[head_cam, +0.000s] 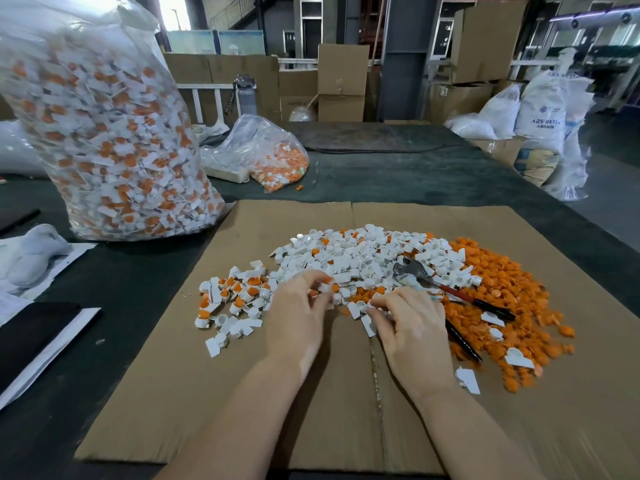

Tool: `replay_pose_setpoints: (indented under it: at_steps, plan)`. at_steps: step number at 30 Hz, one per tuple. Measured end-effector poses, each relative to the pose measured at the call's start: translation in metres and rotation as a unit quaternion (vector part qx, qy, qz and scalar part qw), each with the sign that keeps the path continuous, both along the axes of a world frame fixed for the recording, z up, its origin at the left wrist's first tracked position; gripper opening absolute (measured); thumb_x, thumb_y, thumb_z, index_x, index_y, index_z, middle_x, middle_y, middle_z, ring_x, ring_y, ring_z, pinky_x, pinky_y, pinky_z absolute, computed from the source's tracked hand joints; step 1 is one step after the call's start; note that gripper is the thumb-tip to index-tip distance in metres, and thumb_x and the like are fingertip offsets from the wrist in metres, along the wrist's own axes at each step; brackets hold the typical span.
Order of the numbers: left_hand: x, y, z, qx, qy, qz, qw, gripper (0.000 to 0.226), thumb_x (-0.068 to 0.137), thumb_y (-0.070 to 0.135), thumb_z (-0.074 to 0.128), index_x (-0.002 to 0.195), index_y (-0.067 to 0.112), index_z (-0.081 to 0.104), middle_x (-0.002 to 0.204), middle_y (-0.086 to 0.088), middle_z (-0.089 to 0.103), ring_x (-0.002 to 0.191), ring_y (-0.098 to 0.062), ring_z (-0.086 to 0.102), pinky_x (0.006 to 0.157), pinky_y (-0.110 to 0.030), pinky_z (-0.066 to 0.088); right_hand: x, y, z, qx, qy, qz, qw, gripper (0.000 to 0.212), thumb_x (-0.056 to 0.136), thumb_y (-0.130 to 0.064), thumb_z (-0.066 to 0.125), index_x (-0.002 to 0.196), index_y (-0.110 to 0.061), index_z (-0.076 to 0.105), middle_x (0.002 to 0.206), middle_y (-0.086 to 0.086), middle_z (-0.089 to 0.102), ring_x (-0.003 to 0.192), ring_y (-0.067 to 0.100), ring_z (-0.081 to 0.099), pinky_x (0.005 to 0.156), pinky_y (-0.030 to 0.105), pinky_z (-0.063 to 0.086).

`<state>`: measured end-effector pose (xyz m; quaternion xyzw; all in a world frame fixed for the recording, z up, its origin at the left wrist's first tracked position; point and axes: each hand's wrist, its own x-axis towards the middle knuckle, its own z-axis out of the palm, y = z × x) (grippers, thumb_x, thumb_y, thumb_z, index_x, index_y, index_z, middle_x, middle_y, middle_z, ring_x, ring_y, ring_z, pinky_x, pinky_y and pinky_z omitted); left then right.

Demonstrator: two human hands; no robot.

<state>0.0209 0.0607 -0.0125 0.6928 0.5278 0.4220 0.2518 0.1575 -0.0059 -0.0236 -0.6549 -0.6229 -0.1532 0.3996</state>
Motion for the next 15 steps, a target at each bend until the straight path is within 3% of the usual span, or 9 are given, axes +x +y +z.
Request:
replay_pose_setpoints:
  at_steps: [3,6,15]
  plan:
    - [-0.022,0.017,0.006,0.051,0.109,0.122,0.985,0.025,0.088,0.032,0.063,0.112,0.027,0.065,0.109,0.003,0.055,0.104,-0.015,0.047,0.094,-0.033,0.039,-0.001,0.000,0.000,0.009,0.004,0.003,1.000,0.010,0.074,-0.007,0.077,0.076,-0.010,0.068,0.075,0.001,0.062,0.072,0.024,0.058,0.065,0.039,0.043]
    - [-0.038,0.029,0.009,0.030,0.179,0.189,0.965,0.025,0.089,0.034,0.061,0.113,0.029,0.064,0.114,0.000,0.050,0.110,-0.020,0.040,0.095,-0.037,0.029,-0.001,0.000,0.000,0.015,-0.002,-0.005,1.000,0.011,0.073,-0.003,0.077,0.074,-0.009,0.067,0.074,0.002,0.062,0.070,0.024,0.059,0.064,0.039,0.042]
    - [-0.041,0.034,0.004,0.011,0.245,0.199,0.949,0.032,0.093,0.032,0.055,0.125,0.028,0.059,0.126,0.000,0.045,0.119,-0.022,0.032,0.097,-0.040,0.024,0.000,0.000,-0.002,0.001,-0.012,-0.056,0.998,0.013,0.072,-0.001,0.076,0.073,-0.011,0.068,0.076,0.002,0.064,0.075,0.026,0.062,0.070,0.039,0.041]
